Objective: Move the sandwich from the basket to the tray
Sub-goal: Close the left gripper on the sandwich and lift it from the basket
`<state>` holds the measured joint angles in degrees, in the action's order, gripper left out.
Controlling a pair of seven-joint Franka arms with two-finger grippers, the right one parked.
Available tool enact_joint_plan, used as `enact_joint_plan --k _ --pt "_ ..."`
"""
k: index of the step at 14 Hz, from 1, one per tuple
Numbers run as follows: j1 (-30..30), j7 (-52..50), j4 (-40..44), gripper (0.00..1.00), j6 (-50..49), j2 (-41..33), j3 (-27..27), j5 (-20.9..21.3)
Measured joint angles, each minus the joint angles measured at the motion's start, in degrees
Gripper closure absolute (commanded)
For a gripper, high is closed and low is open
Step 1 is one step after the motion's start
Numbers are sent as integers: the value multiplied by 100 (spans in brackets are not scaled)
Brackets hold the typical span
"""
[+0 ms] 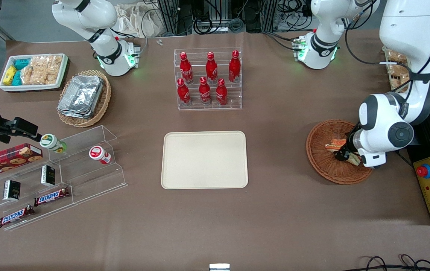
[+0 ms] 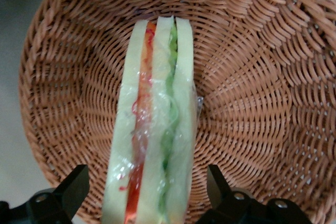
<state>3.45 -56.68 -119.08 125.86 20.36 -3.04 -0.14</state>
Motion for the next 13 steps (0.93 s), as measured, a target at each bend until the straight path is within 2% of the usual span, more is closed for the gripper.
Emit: enact_joint_plan --k 1,2,7,10,13 --pt "0 0 0 64 70 53 -1 1" --pt "0 -1 1 99 112 81 -3 1" --pt "-2 9 91 100 42 -33 -134 105" --pt "73 248 577 100 -1288 -645 -42 112" --pt "179 595 1394 100 -2607 -1164 623 7"
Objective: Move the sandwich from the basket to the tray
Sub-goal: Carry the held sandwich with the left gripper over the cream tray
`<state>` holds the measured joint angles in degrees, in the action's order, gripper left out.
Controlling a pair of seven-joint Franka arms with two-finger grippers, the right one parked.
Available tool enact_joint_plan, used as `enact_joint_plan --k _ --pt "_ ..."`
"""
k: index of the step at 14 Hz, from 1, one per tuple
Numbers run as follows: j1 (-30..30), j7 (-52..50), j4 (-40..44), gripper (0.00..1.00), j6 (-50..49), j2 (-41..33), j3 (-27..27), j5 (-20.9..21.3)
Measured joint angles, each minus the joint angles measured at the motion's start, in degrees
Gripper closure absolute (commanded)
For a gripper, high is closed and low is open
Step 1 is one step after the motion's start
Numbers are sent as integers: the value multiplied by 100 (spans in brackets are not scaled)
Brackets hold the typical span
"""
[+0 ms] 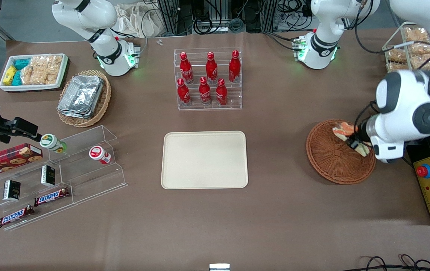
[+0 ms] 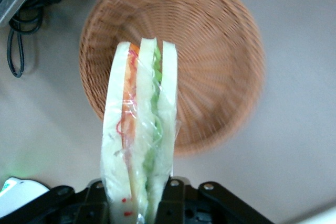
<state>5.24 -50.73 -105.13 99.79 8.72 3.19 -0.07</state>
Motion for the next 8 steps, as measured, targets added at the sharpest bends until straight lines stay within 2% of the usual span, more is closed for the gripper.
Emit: enact_joint_plan --k 2,5,8 --pt "67 136 303 100 -129 -15 725 -173" --pt "143 238 361 100 342 308 1721 -503" --pt "623 305 355 100 1400 971 2264 -258"
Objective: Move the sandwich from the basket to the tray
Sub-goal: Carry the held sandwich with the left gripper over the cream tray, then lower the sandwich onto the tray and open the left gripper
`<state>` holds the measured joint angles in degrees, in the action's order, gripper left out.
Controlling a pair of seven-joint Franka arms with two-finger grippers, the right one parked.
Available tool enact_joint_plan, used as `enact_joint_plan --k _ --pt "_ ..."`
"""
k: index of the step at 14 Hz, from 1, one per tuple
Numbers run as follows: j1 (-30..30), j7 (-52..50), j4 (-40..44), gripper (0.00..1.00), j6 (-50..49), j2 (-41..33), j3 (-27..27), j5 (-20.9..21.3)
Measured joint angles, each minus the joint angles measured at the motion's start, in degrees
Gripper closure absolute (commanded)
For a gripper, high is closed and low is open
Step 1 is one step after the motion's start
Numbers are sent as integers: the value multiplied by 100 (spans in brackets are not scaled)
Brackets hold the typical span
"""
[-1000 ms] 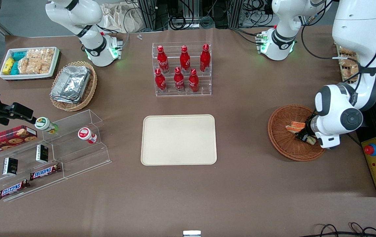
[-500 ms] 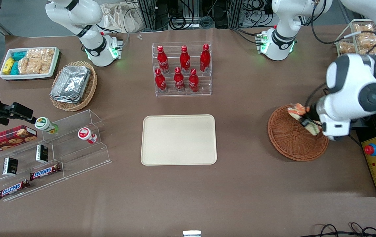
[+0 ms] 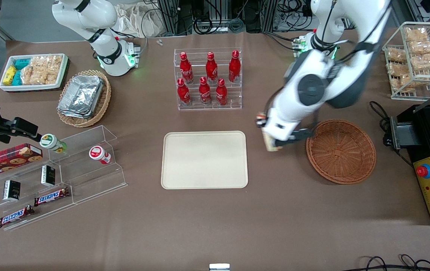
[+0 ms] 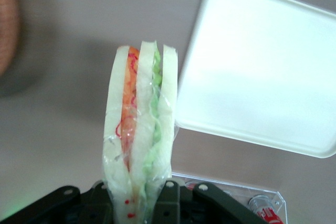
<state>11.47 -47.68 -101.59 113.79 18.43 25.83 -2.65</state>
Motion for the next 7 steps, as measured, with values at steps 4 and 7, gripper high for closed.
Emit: enact_joint_plan --k 4,7 --pt "724 -41 7 100 1240 1012 19 1006" --pt "741 -302 30 94 1801 1562 -7 1714"
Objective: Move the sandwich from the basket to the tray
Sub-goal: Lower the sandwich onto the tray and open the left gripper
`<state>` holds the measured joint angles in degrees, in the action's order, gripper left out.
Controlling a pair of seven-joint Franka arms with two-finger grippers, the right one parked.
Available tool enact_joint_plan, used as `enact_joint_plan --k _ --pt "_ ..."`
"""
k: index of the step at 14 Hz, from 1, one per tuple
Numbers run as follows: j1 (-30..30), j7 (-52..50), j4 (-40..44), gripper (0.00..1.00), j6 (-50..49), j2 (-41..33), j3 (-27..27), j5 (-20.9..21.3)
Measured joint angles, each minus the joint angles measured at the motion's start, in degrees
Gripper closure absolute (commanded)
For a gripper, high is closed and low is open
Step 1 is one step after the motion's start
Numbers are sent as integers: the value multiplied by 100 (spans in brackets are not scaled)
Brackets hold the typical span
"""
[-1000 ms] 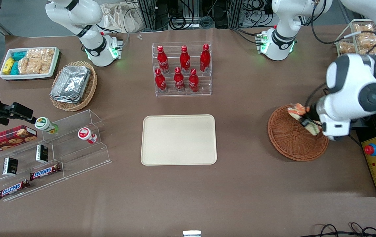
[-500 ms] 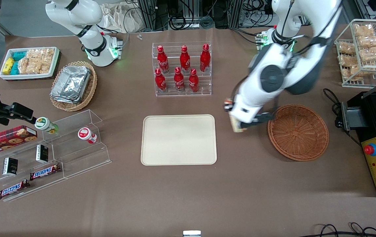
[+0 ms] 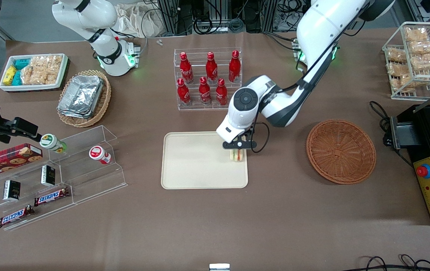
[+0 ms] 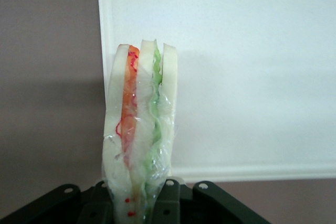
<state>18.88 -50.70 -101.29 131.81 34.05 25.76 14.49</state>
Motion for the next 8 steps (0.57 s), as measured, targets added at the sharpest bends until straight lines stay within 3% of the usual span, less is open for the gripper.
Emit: enact_joint_plan --k 1,2,8 --pt "-3 -143 25 55 152 161 -12 278" --pt "-5 -257 61 1 288 303 -19 487" --pt "-39 -680 382 0 311 257 -19 640"
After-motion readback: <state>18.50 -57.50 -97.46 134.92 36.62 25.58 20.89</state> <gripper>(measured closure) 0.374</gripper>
